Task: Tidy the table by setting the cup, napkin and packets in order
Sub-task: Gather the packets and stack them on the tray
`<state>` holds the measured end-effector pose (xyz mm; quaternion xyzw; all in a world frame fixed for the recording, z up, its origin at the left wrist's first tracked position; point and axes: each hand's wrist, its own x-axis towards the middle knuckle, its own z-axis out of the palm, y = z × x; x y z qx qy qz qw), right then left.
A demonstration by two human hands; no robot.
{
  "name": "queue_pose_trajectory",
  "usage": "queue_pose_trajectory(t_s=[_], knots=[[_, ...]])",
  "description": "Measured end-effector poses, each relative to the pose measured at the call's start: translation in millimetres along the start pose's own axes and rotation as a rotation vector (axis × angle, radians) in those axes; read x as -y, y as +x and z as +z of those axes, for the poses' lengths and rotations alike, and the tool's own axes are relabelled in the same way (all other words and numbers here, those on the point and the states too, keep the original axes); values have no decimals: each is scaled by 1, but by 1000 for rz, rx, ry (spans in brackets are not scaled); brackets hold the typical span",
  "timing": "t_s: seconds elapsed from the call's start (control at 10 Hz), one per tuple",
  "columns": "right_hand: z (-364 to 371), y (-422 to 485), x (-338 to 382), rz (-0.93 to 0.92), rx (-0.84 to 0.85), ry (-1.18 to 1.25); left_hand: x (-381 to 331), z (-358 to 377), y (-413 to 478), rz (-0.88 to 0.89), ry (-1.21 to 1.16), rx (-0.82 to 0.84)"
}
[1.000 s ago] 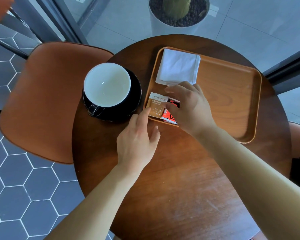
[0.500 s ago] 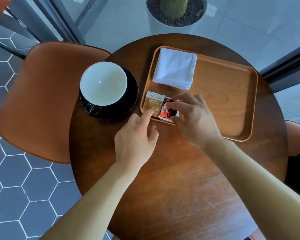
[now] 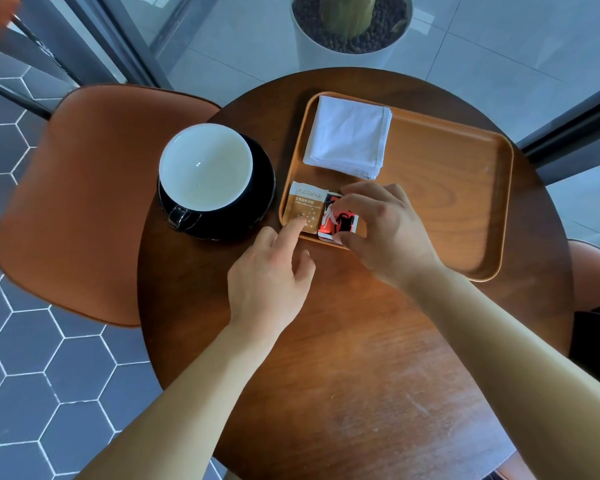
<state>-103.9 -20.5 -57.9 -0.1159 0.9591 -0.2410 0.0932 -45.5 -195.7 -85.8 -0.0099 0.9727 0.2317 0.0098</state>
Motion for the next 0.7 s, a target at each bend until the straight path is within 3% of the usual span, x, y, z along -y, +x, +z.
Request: queue_pose_trajectory(t_s=[0.3,0.7], knots=[[1,0,0,-11,11,-32,1,0,0,6,-20,1],[6,-7,5,63,-162,73,2,-2,-3,-1,-42,2]])
